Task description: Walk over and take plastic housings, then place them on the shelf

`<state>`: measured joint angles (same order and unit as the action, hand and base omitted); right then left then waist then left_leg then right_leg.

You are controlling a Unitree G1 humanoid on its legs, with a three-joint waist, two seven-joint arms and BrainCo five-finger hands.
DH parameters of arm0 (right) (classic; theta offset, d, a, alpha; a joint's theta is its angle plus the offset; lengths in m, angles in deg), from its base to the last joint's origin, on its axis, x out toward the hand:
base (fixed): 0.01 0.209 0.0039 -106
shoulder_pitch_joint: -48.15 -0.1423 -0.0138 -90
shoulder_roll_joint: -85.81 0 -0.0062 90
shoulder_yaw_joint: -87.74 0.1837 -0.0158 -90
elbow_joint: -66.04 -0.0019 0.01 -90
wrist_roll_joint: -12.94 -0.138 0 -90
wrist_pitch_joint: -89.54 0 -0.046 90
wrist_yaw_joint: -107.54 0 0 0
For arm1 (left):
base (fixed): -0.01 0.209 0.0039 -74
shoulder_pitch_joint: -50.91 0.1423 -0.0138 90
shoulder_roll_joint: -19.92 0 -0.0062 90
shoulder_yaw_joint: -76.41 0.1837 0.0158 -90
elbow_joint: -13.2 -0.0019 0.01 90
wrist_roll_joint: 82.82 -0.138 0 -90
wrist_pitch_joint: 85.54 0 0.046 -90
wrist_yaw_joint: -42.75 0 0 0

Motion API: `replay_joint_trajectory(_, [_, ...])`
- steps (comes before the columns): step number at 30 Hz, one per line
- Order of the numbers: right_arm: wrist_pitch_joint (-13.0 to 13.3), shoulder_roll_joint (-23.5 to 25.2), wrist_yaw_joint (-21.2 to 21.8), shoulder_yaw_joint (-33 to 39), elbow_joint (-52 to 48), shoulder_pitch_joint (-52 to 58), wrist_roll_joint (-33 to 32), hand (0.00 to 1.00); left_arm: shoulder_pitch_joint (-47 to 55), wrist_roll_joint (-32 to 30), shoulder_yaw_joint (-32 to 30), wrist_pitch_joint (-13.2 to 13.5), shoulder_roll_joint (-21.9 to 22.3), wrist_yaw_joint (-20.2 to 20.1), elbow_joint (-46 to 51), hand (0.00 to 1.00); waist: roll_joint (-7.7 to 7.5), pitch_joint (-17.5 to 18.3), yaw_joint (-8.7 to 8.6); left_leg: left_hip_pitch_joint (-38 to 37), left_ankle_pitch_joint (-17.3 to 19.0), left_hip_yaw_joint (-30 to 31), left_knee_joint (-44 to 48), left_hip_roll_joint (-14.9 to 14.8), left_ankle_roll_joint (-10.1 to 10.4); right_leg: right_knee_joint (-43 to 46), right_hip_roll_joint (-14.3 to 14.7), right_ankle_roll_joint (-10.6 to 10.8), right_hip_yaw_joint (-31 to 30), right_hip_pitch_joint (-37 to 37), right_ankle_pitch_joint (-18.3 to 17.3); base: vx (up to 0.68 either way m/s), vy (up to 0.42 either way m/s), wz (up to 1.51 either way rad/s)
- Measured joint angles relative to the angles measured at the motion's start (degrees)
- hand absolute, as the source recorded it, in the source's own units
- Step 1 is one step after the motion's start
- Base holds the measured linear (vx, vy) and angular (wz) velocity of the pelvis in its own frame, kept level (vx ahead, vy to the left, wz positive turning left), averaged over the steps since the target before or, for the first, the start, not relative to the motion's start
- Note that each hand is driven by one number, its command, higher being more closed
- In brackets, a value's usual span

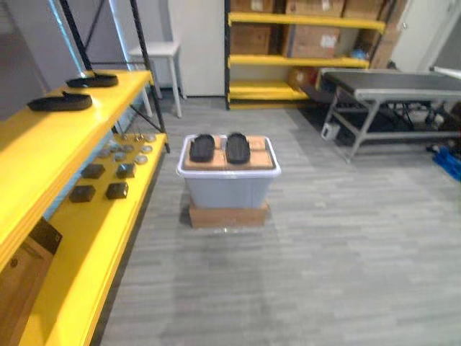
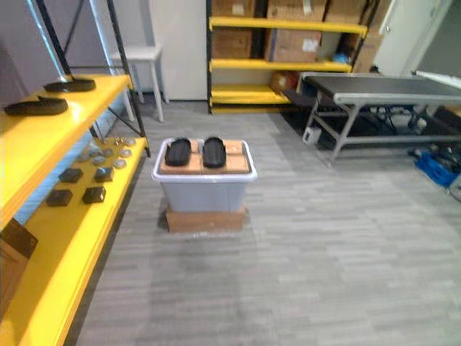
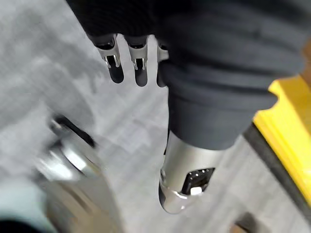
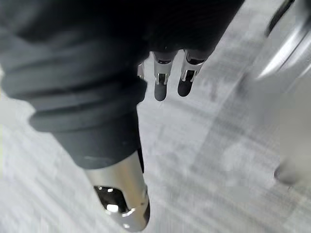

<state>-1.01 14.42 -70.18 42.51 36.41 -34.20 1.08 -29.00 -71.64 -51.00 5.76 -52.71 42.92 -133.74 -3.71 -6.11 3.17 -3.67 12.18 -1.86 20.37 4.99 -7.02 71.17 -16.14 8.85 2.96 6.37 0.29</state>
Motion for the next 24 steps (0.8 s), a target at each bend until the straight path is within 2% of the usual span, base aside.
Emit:
replay_joint_trajectory(1, [0.0, 0.1, 0.1, 0.1, 0.0, 0.6, 0.2, 0.00, -0.5, 0.0, -0.1, 0.0, 0.2, -0.1, -0.3, 0.00, 0.56, 0.0, -0.54, -3.0, 0.0, 1.2, -2.6, -0.7, 0.0, 0.0, -0.4, -2.4, 2.7, 2.6, -1.8, 0.68, 0.010, 0.67])
replay_joint_trajectory(2, [-0.1, 0.2, 0.1, 0.2, 0.0, 1.3, 0.3, 0.00, -1.1, 0.0, -0.4, 0.0, 0.5, -0.1, -0.5, 0.00, 0.98, 0.1, -1.04, -6.4, 0.0, 2.5, -5.5, -1.5, 0.0, -2.0, -1.0, -3.8, 5.8, 6.2, -4.6, 0.65, -0.075, 0.78])
replay_joint_trajectory(3, [-0.1, 0.6, 0.1, 0.9, 0.3, 1.7, 0.6, 0.00, -2.7, 0.0, -0.5, -0.1, 0.5, -0.4, -0.5, 0.00, 1.18, 0.0, -2.36, -10.8, 0.9, 5.2, -9.2, -3.2, -0.1, -9.4, -1.0, -3.5, 10.8, 11.9, -8.1, 0.78, -0.163, 0.84])
replay_joint_trajectory(5, [-0.4, 0.6, 0.0, 2.5, 1.1, 2.0, 0.7, 0.00, -4.0, 0.0, -0.3, -0.1, 0.5, -0.3, -0.6, 0.00, 1.35, -0.1, -3.08, -13.7, 3.1, 7.2, -10.4, -5.3, -0.2, -21.2, 1.1, -2.8, 13.3, 16.1, -8.3, 0.65, -0.225, 0.71])
replay_joint_trajectory(6, [-0.5, 0.6, -0.1, 2.5, 1.1, 2.2, 0.7, 0.00, -4.7, 0.0, -0.3, 0.0, 0.3, -0.3, -0.6, 0.00, 1.55, -0.2, -3.73, -15.7, 5.1, 8.6, -10.5, -6.9, -0.1, -33.4, 4.0, -1.7, 13.9, 17.5, -7.5, 0.52, -0.241, 0.63])
replay_joint_trajectory(7, [-0.6, 0.5, -0.1, 2.3, 1.1, 2.4, 0.7, 0.00, -4.7, 0.0, -0.4, 0.0, 0.4, -0.3, -0.7, 0.00, 1.51, -0.2, -3.98, -17.2, 6.0, 9.1, -10.3, -7.1, 0.6, -42.3, 5.8, -2.4, 13.4, 17.6, -3.7, 0.84, -0.396, 0.64])
replay_joint_trajectory(8, [-0.7, -0.9, -0.2, 2.1, 1.2, 2.7, 0.6, 0.00, -5.1, 0.0, -0.8, -0.1, 1.9, -0.1, -0.9, 0.00, 4.52, 0.2, -3.89, -18.3, 6.1, 10.0, -8.7, -9.2, 1.0, -41.6, 8.2, -9.5, 13.4, 16.3, -2.4, 0.71, -0.320, 0.26])
replay_joint_trajectory(9, [-0.7, -1.6, -0.1, 2.1, 0.8, 2.0, 0.6, 0.00, -5.1, 0.0, -1.3, -0.1, 2.8, -0.3, -0.8, 0.00, 5.44, 0.6, -3.34, -17.3, 4.6, 9.6, -6.0, -9.7, 2.9, -40.5, 8.4, -9.3, 13.6, 16.1, -3.3, 0.86, -0.360, 0.08])
replay_joint_trajectory(10, [-0.7, -1.7, 0.1, 2.4, -0.4, 1.0, 0.4, 0.00, -5.5, 0.0, -3.0, -0.1, 3.3, -0.3, -0.9, 0.00, 5.74, 0.3, -3.36, -14.1, 0.5, 9.4, 2.1, -8.6, 8.7, -38.1, 7.8, -11.1, 13.8, 15.4, -6.8, 0.65, -0.257, -0.03])
replay_joint_trajectory(11, [-0.8, -1.7, 0.3, 2.6, -1.5, 0.7, 0.2, 0.00, -5.8, 0.9, -4.5, -0.1, 3.6, -0.3, -0.9, 0.00, 7.25, -1.0, -3.59, -10.0, -6.1, 9.2, 14.2, -8.9, 17.2, -38.6, 8.2, -11.2, 14.7, 11.4, -9.8, 0.63, -0.253, 0.13])
replay_joint_trajectory(12, [-0.9, -1.8, 0.3, 2.5, -1.5, 0.3, 0.1, 0.00, -5.6, 1.5, -6.2, 0.0, 3.6, -0.2, -1.0, 0.00, 7.75, -1.3, -3.77, -6.9, -11.1, 9.4, 21.3, -9.6, 21.4, -39.6, 8.6, -11.1, 14.8, 9.2, -10.9, 0.59, -0.154, 0.10])
replay_joint_trajectory(13, [-1.3, -1.8, 0.0, 2.7, -1.1, -0.6, -0.2, 0.00, -5.6, 2.8, -9.9, 0.2, 3.2, -0.2, -0.9, 0.00, 8.94, -1.6, -3.61, -0.5, -15.6, 8.1, 36.7, -10.6, 21.5, -40.8, 10.0, -11.3, 15.0, 4.9, -13.2, 0.56, -0.064, -0.06])
replay_joint_trajectory(14, [-1.5, -1.7, -0.1, 2.9, -0.6, -1.1, -0.8, 0.00, -4.6, 4.0, -11.1, 0.3, 3.0, 0.1, -0.4, 0.00, 9.19, -1.8, -2.86, 6.0, -15.1, 5.1, 48.9, -12.3, 21.1, -43.3, 11.4, -11.5, 15.0, 0.2, -14.6, 0.55, -0.030, -0.17])
replay_joint_trajectory(15, [-1.6, -1.7, -0.2, 2.2, -0.5, -1.3, -1.0, 0.00, -3.7, 4.5, -10.3, 0.3, 2.6, 0.3, -0.5, 0.00, 9.07, -1.7, -2.36, 8.5, -14.0, 3.3, 51.7, -13.5, 20.8, -45.7, 11.9, -11.4, 14.9, -2.4, -14.6, 0.53, -0.018, -0.22])
replay_joint_trajectory(16, [-1.5, -1.7, -0.3, 0.3, -0.5, -1.7, -1.4, 0.00, -2.2, 4.6, -8.5, 0.2, 2.4, 0.4, -0.6, 0.00, 8.01, -1.5, -1.95, 13.1, -11.2, -1.3, 51.7, -16.0, 18.9, -50.8, 12.0, -10.0, 14.8, -7.2, -13.7, 0.64, 0.008, -0.15])
replay_joint_trajectory(17, [-1.5, -2.3, -0.4, -1.7, -0.5, -2.8, -1.5, 0.00, -0.7, 5.1, -8.1, 0.1, 2.5, 0.4, -1.1, 0.00, 7.07, -1.1, -1.72, 16.7, -7.4, -6.2, 46.3, -18.9, 15.0, -55.3, 11.5, -9.0, 14.4, -10.6, -12.7, 0.53, 0.010, -0.18])
replay_joint_trajectory(18, [-1.5, -2.7, -0.5, -3.1, -0.5, -3.4, -1.7, 0.00, -0.4, 5.7, -8.0, 0.0, 2.4, 0.5, -1.7, 0.00, 6.66, -1.2, -1.48, 17.6, -5.2, -8.4, 41.7, -20.0, 13.6, -57.1, 11.0, -8.4, 13.8, -12.0, -12.3, 0.66, 0.096, -0.32])
replay_joint_trajectory(19, [-1.3, -3.5, -0.8, -4.9, -0.8, -5.0, -2.1, 0.00, 0.5, 6.1, -6.4, 0.0, 2.3, 0.6, -2.9, 0.00, 5.97, -1.7, -0.82, 17.5, -2.8, -11.1, 27.0, -19.7, 13.0, -59.3, 9.6, -7.4, 12.8, -14.7, -11.7, 0.45, 0.130, -0.37])
replay_joint_trajectory(20, [-1.1, -4.0, -1.3, -6.0, -1.5, -6.1, -2.1, 0.00, 1.3, 6.1, -5.0, 0.0, 2.6, 0.7, -3.0, 0.00, 5.66, -1.9, -0.66, 15.9, -3.2, -11.0, 11.7, -17.8, 12.4, -59.8, 8.4, -7.2, 12.1, -15.7, -11.7, 0.66, 0.248, -0.38])
replay_joint_trajectory(21, [-0.8, -4.9, -2.0, -8.4, -3.3, -6.4, -2.1, 0.00, 2.2, 6.1, -3.3, 0.0, 2.9, 0.7, -2.9, 0.00, 5.92, -1.8, -0.36, 13.6, -9.3, -8.6, -3.8, -15.3, 10.6, -59.7, 8.0, -6.2, 11.8, -16.3, -12.1, 0.53, 0.255, -0.39])
replay_joint_trajectory(22, [-0.6, -4.1, -2.8, -12.6, -6.2, -5.9, -1.8, 0.00, 3.0, 6.2, -1.2, 0.1, 1.7, 1.0, -3.0, 0.00, 3.83, -1.1, 0.72, 10.3, -14.5, -7.0, -7.9, -12.0, 10.4, -59.4, 5.1, -5.0, 11.3, -16.8, -12.0, 0.52, 0.236, -0.24])
replay_joint_trajectory(23, [-0.4, -3.9, -2.9, -14.8, -8.5, -5.5, -1.6, 0.00, 3.1, 6.3, 0.2, 0.3, 1.2, 1.1, -2.8, 0.00, 3.54, -0.9, 0.42, 9.3, -14.5, -6.6, -9.6, -11.8, 10.4, -59.0, 5.1, -4.9, 11.5, -16.6, -11.3, 0.50, 0.181, 0.07])
replay_joint_trajectory(24, [-0.3, -3.8, -3.2, -17.9, -13.6, -6.2, 0.0, 0.00, 1.8, 6.7, 3.6, 0.8, -0.5, 1.6, -2.7, 0.00, 3.40, -0.9, -0.18, 8.3, -14.8, -5.9, -12.6, -11.4, 10.0, -61.3, 6.8, -4.6, 10.8, -15.8, -11.2, 0.30, 0.088, 0.31])
